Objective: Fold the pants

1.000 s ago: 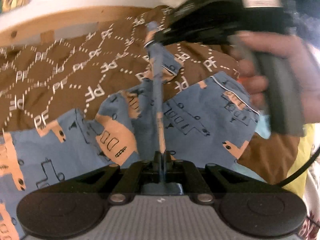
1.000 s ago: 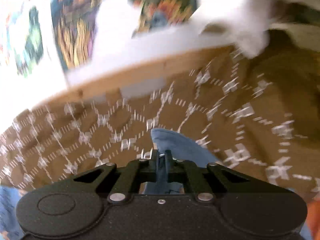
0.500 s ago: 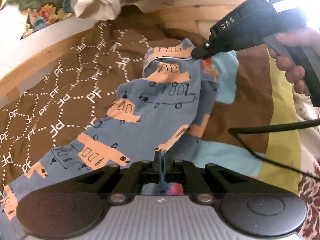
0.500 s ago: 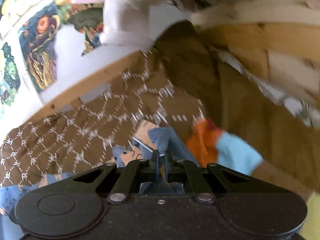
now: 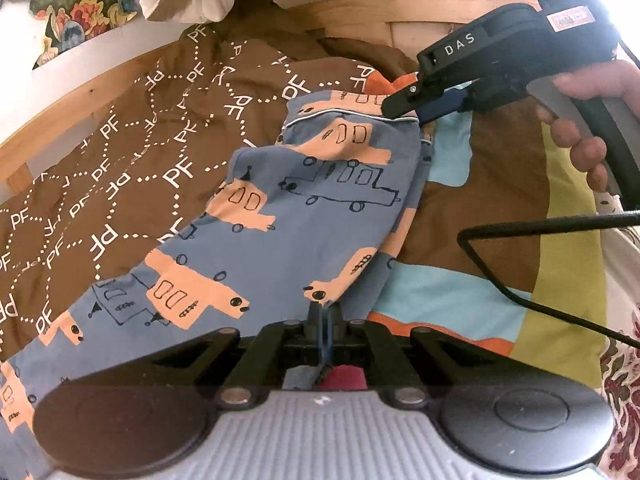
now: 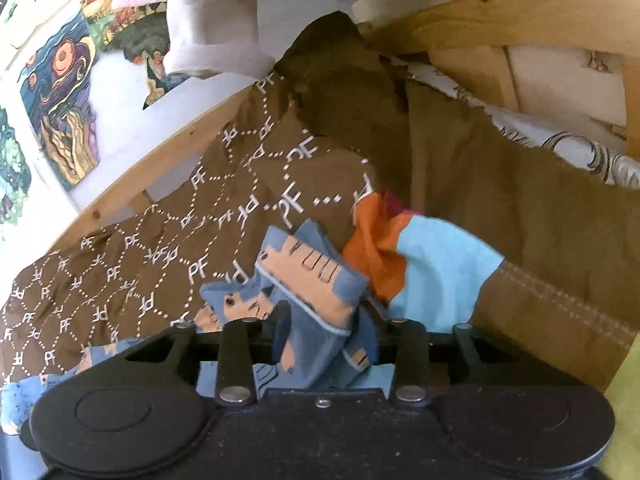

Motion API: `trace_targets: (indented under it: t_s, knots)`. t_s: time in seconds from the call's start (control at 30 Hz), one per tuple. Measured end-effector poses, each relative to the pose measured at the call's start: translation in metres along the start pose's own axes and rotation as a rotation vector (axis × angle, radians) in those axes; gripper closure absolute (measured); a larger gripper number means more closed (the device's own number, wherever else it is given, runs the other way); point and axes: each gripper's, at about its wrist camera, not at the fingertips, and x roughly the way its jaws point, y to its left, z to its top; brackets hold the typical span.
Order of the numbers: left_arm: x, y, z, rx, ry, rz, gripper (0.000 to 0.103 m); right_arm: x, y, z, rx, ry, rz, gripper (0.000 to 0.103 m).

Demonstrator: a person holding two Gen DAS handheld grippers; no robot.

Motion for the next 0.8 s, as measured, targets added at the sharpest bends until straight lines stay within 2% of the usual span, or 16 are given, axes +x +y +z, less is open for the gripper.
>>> trace_targets:
  t_s: [0.03, 0.07, 0.17, 0.23, 0.3, 0.37, 0.4, 0.5, 0.53, 0.6, 0.67, 0.7, 0.73, 0.77, 0.8]
  knots:
    - [0.000, 0.000, 0.000, -0.002, 0.000, -0.001, 0.101, 0.000, 0.001, 0.001, -0.010, -0.004, -0.022, 0.081]
    - [0.000, 0.001, 0.000, -0.003, 0.000, -0.002, 0.101, 0.001, 0.003, 0.001, -0.020, -0.010, -0.043, 0.095]
    - [-0.001, 0.002, -0.001, -0.009, -0.008, -0.002, 0.101, -0.013, 0.008, 0.000, -0.068, -0.088, -0.066, 0.098]
    - [-0.003, 0.001, -0.001, -0.006, -0.010, -0.005, 0.101, -0.028, 0.022, -0.002, -0.175, -0.152, -0.092, 0.098]
    - [-0.003, 0.000, -0.002, 0.014, -0.008, 0.000, 0.101, -0.028, 0.030, -0.008, -0.243, -0.134, -0.130, 0.098]
    - [-0.002, -0.001, -0.004, 0.021, -0.001, -0.002, 0.101, -0.020, 0.023, -0.015, -0.220, -0.082, -0.158, 0.095]
    - [-0.001, -0.001, -0.004, 0.023, 0.005, -0.006, 0.101, -0.015, 0.018, -0.019, -0.207, -0.055, -0.181, 0.086]
    - [-0.003, 0.002, -0.004, 0.010, 0.005, -0.019, 0.100, -0.018, 0.012, -0.018, -0.207, -0.058, -0.191, 0.072]
    - [-0.004, 0.005, -0.004, -0.008, 0.007, -0.029, 0.096, -0.019, 0.016, -0.016, -0.248, -0.071, -0.204, 0.068]
    - [-0.005, 0.012, -0.003, -0.057, 0.008, -0.057, 0.090, -0.019, 0.026, -0.007, -0.364, -0.103, -0.215, 0.055]
    - [-0.007, 0.017, -0.003, -0.109, 0.013, -0.088, 0.083, -0.011, 0.034, 0.008, -0.465, -0.082, -0.168, 0.045]
    - [-0.008, 0.019, -0.004, -0.122, 0.012, -0.102, 0.080, 0.000, 0.038, 0.016, -0.504, -0.035, -0.145, 0.046]
    - [-0.011, 0.020, -0.004, -0.129, 0.009, -0.109, 0.068, 0.010, 0.042, 0.023, -0.542, 0.012, -0.119, 0.047]
    - [-0.015, 0.021, -0.005, -0.136, 0.001, -0.110, 0.050, 0.020, 0.046, 0.028, -0.582, 0.034, -0.097, 0.051]
    - [-0.019, 0.022, -0.007, -0.147, -0.012, -0.106, 0.044, 0.028, 0.052, 0.032, -0.622, 0.040, -0.085, 0.059]
